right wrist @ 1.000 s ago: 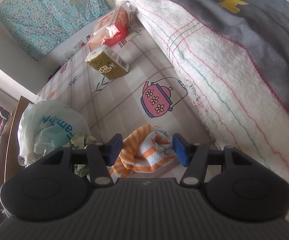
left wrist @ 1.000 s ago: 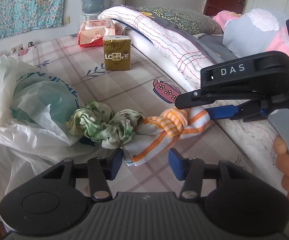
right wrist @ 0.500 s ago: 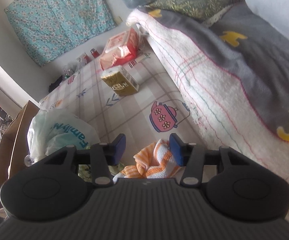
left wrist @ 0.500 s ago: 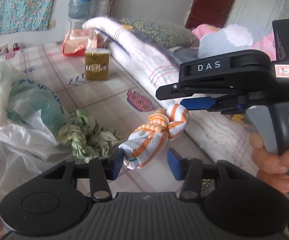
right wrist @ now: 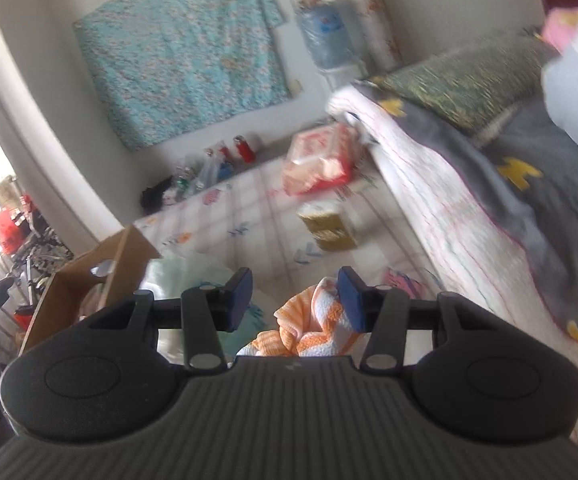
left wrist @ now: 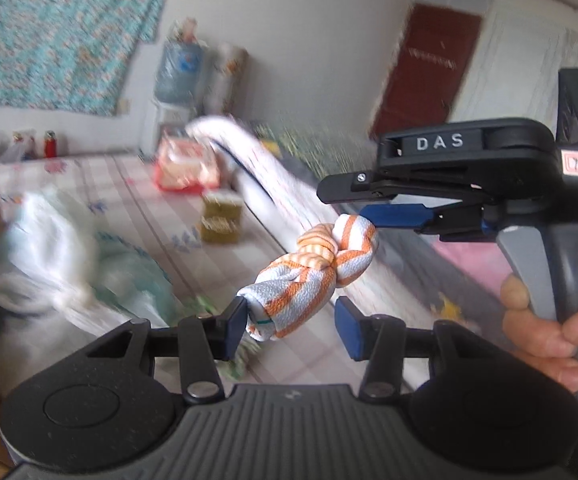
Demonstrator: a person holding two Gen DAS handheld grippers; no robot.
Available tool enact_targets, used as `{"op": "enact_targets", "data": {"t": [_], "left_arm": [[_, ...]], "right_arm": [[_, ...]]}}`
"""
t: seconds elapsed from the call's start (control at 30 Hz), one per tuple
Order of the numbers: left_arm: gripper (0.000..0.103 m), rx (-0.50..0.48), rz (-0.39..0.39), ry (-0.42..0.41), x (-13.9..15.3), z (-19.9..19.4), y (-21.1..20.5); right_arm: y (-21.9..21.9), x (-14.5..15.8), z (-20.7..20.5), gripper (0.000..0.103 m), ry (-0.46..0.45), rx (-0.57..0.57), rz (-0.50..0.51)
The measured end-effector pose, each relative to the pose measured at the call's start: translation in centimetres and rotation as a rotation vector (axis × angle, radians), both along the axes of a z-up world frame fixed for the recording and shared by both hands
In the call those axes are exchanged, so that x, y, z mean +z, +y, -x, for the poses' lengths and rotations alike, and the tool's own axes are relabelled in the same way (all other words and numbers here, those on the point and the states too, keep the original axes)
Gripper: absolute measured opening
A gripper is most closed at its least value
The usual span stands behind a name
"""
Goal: Organize soft objects
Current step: 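Close the right tool on the striped cloth knot and lift it, then carry the striped cloth into the box and open the right tool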
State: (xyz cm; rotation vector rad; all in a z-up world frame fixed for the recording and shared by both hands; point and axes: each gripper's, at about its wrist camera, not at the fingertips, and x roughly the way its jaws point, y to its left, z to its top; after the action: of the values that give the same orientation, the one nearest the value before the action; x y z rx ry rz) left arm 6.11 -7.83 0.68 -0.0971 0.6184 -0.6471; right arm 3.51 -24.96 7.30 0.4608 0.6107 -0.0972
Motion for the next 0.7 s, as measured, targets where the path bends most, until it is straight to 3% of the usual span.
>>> {"op": "enact_targets", "data": {"t": [0.2,0.4,0.7], "left_arm": [[0.05,0.164,0.051,-0.091,3.1,0.2,5.7],[0.05,0.397,0.07,-0.134,4.8,1.3,12.9],[0.052,0.776,0.064,-0.12,4.9,4.7,23.8]], "right_arm": [[5.3,3.7,-3.4,0.047,-0.073,0.165,0.008],[13.3,5.8,-8.3,0.047,-0.094,0.407,-0.017],[27.9,3.9,-15.4,0.047,0.075,0.781,-0.122]]}}
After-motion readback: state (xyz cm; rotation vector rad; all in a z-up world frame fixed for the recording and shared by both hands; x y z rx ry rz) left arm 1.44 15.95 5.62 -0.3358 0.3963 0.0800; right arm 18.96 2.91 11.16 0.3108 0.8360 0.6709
